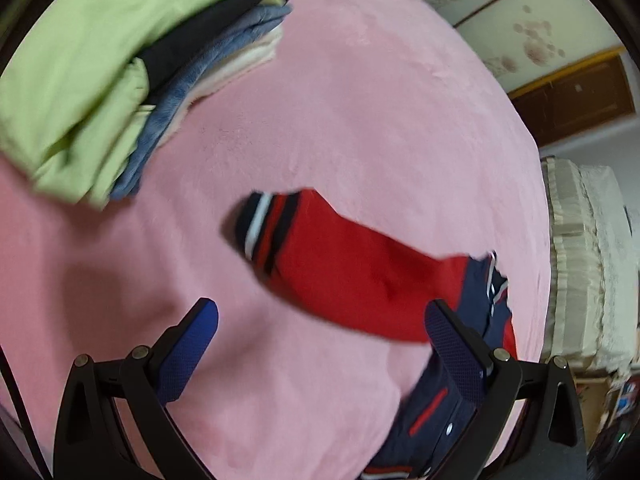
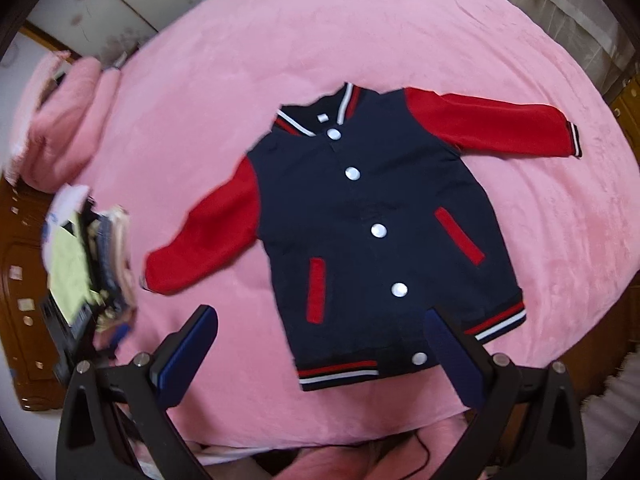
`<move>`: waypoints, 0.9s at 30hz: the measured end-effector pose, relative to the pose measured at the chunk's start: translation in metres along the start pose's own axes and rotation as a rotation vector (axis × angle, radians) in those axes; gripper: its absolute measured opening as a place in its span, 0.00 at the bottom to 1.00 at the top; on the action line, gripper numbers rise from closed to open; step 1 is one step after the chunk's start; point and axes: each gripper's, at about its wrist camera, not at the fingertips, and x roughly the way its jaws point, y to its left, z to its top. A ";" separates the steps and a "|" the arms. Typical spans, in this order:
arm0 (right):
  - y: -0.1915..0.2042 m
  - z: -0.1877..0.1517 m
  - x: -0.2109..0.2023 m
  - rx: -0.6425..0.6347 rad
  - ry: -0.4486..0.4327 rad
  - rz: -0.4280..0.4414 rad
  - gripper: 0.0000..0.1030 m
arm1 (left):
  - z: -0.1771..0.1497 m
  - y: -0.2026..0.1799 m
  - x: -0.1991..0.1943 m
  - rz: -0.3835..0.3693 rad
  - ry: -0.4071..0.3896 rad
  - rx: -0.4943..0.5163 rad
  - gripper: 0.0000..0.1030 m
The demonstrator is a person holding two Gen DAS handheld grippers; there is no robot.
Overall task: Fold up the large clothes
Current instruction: 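Grasp the red sleeve cuff with the left gripper, then fold the red sleeve across the jacket front with the left gripper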
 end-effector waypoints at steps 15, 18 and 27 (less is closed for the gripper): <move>-0.017 0.022 0.024 -0.002 0.067 -0.102 1.00 | 0.030 -0.017 0.089 0.239 0.139 0.094 0.32; -0.024 0.023 0.027 -0.004 0.074 -0.082 1.00 | 0.025 -0.027 0.083 0.258 0.101 0.065 0.25; -0.054 0.041 0.033 -0.087 0.084 0.006 1.00 | -0.030 -0.151 0.025 0.317 -0.093 0.168 0.24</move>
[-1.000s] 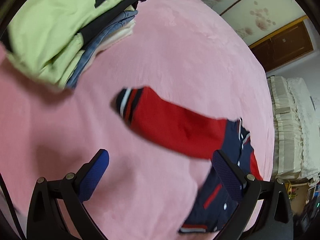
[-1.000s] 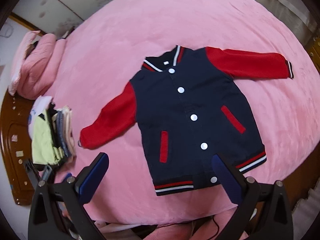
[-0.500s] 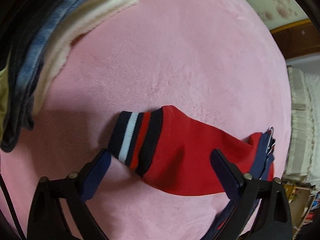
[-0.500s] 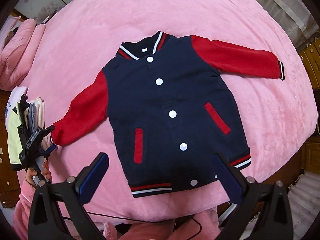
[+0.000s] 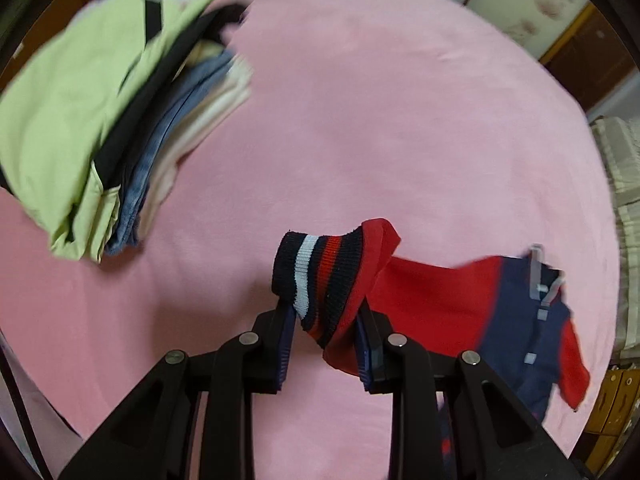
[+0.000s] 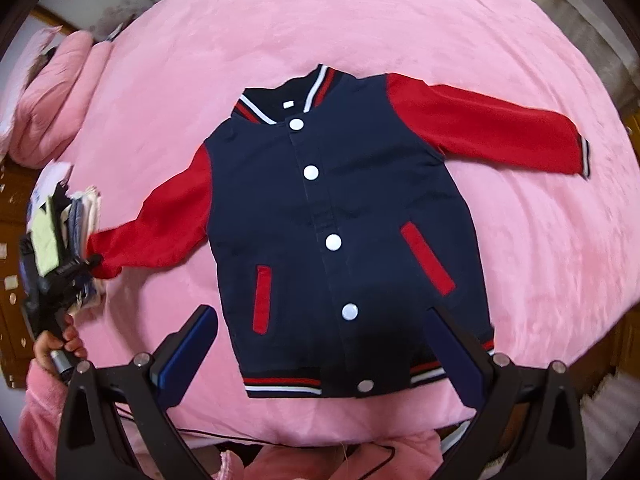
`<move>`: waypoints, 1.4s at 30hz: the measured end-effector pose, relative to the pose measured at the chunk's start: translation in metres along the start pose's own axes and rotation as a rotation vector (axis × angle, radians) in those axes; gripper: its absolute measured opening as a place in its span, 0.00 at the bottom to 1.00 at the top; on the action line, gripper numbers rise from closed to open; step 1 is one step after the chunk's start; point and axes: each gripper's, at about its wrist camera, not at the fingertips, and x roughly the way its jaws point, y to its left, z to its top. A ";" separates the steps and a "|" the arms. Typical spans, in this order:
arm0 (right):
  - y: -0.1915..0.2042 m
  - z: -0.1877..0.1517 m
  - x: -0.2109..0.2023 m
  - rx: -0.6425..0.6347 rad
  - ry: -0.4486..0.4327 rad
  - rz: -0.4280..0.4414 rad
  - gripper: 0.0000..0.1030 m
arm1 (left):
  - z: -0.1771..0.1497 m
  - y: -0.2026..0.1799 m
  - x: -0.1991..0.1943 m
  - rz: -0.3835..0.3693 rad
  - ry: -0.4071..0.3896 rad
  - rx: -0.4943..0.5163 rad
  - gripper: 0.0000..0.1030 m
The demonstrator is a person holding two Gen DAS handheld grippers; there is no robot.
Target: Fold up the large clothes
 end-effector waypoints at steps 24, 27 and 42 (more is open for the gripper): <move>-0.097 0.073 0.035 0.037 -0.012 0.145 1.00 | -0.067 -0.214 -0.001 -0.043 0.184 0.267 0.86; -0.081 0.078 0.050 0.025 -0.013 0.232 0.95 | -0.054 -0.182 0.016 0.007 0.224 0.228 0.86; 0.019 0.118 0.152 0.057 0.093 0.274 0.19 | -0.041 -0.106 0.066 0.138 0.373 0.100 0.86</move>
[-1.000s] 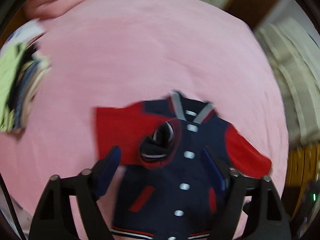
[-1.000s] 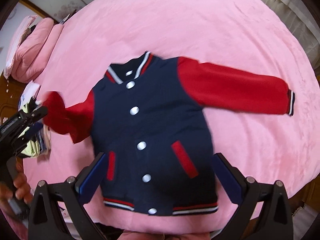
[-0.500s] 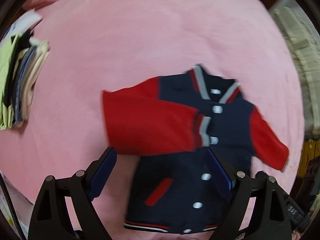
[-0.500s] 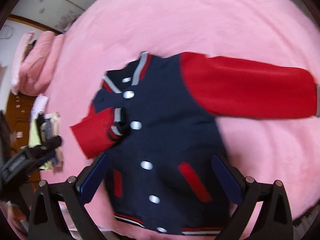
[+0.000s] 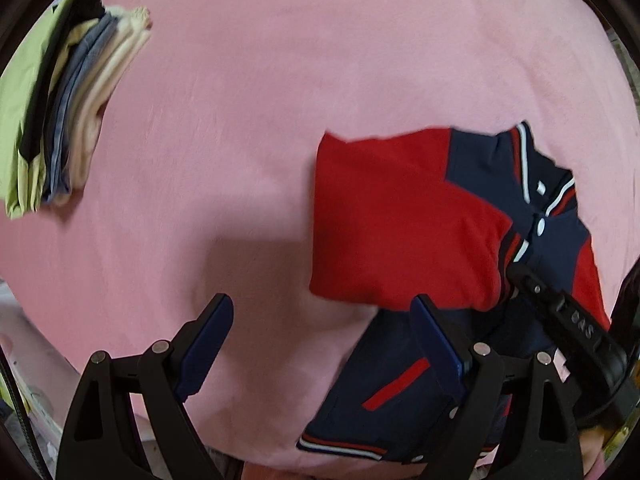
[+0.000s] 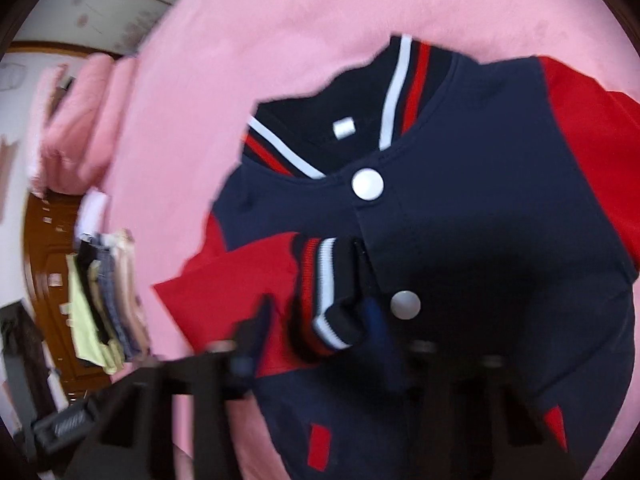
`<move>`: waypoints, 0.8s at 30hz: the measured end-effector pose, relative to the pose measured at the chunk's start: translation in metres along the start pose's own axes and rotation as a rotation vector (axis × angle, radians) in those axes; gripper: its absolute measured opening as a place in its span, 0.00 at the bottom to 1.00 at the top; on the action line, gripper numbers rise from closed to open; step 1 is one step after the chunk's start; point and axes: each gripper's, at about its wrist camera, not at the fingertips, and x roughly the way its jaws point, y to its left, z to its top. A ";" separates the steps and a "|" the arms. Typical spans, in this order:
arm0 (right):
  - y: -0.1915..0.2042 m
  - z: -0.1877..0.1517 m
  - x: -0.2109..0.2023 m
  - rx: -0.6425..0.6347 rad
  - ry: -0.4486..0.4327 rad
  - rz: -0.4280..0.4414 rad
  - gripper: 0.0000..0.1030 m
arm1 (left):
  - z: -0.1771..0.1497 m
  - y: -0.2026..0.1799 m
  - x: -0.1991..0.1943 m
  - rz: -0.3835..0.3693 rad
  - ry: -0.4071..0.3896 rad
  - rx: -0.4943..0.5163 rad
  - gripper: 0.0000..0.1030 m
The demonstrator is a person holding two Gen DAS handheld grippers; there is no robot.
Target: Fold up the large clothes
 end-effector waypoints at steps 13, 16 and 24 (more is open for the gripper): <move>0.016 0.002 -0.090 -0.212 -0.219 0.047 0.09 | -0.018 -0.013 -0.001 -0.028 -0.015 0.024 0.86; -0.009 0.003 -0.102 -0.150 -0.235 0.032 0.09 | -0.018 -0.018 -0.001 -0.013 -0.028 0.041 0.86; -0.086 0.001 -0.088 0.095 -0.157 -0.077 0.09 | -0.010 -0.031 0.002 0.011 -0.033 0.084 0.86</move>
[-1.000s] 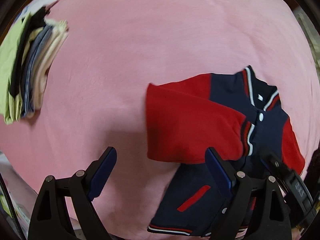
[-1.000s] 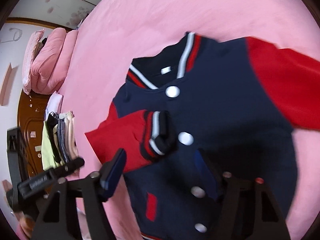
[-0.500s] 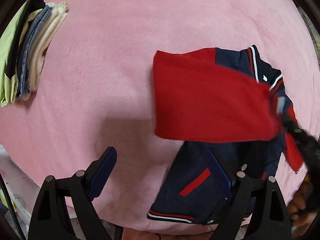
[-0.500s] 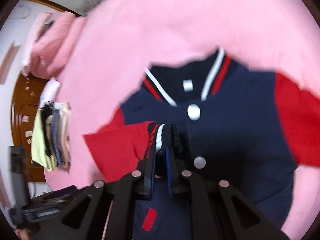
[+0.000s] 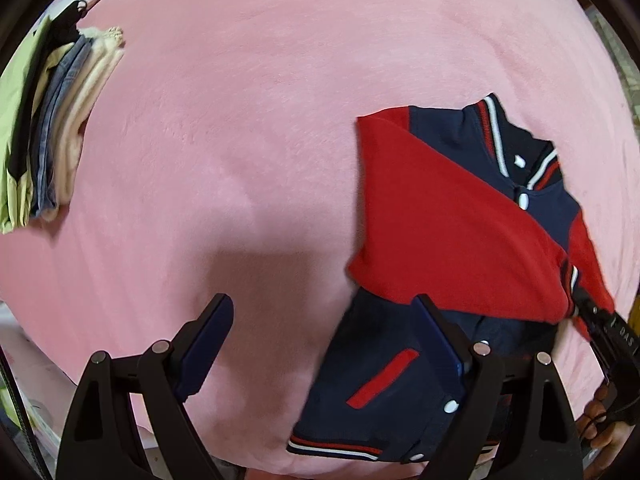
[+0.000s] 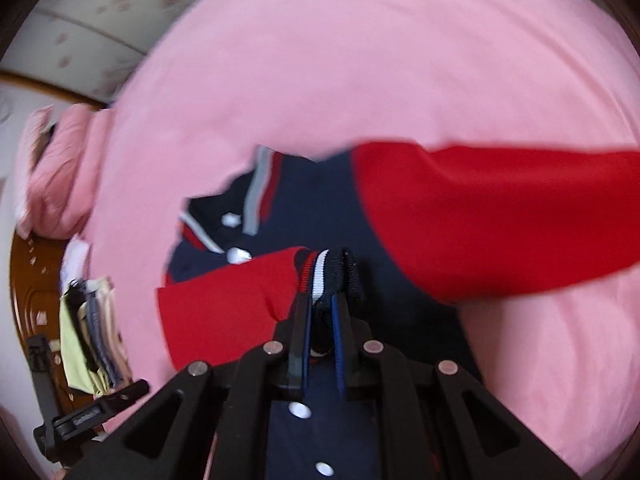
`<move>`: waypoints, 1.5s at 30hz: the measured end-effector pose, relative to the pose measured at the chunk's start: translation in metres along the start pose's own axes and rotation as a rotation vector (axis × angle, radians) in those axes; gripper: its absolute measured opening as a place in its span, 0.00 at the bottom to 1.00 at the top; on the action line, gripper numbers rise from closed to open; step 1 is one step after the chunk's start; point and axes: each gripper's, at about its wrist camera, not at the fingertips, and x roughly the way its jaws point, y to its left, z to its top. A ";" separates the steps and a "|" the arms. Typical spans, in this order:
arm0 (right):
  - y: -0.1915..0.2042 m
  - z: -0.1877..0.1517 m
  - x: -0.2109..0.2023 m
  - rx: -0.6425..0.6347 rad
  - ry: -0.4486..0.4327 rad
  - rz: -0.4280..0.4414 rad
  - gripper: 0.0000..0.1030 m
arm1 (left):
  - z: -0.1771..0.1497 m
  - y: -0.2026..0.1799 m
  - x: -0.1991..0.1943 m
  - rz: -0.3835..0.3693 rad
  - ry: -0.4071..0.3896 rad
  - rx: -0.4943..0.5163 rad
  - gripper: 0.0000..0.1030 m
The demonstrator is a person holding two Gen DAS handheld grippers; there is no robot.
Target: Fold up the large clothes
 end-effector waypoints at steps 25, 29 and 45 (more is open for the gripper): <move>0.088 -0.056 0.071 -0.414 0.097 0.108 0.00 | 0.084 -0.053 0.074 -0.150 0.037 0.079 0.27; 0.073 -0.061 0.071 -0.454 0.021 -0.031 0.00 | 0.090 -0.049 0.079 -0.168 0.049 0.076 0.27; 0.029 -0.046 0.001 -0.463 -0.128 -0.096 0.00 | 0.030 -0.079 0.053 -0.126 -0.040 0.286 0.28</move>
